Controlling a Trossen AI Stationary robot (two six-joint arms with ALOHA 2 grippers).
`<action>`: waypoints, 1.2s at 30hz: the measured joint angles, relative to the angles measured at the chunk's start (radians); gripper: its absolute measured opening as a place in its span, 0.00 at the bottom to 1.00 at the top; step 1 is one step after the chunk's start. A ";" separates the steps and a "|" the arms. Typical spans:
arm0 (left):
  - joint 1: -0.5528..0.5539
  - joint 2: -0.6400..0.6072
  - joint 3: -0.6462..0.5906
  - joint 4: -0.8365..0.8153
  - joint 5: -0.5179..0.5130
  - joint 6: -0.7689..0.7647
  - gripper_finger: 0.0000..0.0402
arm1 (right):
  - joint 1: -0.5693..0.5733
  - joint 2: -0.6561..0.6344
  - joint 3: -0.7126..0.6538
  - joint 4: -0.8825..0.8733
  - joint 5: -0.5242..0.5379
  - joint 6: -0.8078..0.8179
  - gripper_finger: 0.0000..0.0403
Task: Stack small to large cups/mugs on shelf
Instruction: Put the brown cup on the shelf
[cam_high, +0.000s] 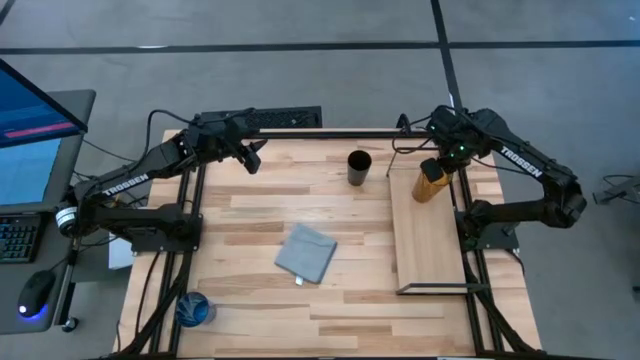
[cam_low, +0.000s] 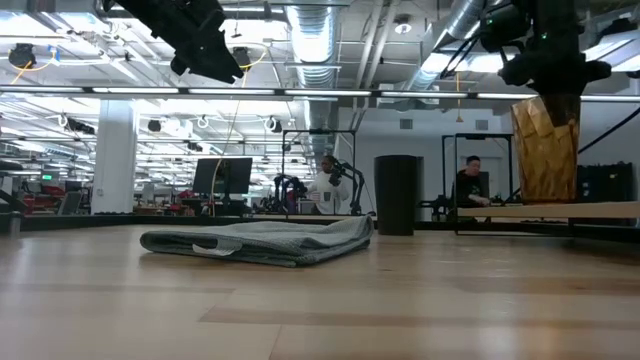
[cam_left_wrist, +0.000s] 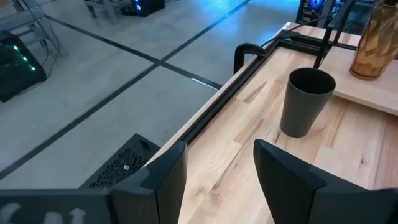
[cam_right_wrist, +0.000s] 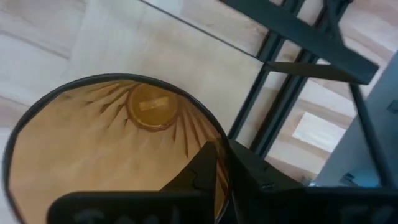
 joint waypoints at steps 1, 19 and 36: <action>0.000 0.000 0.000 0.000 0.000 0.000 0.44 | 0.000 0.000 -0.001 0.004 0.000 0.000 0.15; 0.000 0.000 0.000 -0.001 0.000 -0.016 0.44 | 0.001 0.000 0.000 0.002 -0.027 0.051 0.19; 0.000 0.000 0.000 0.000 0.000 -0.045 0.44 | 0.001 -0.002 0.002 0.002 -0.034 0.046 0.19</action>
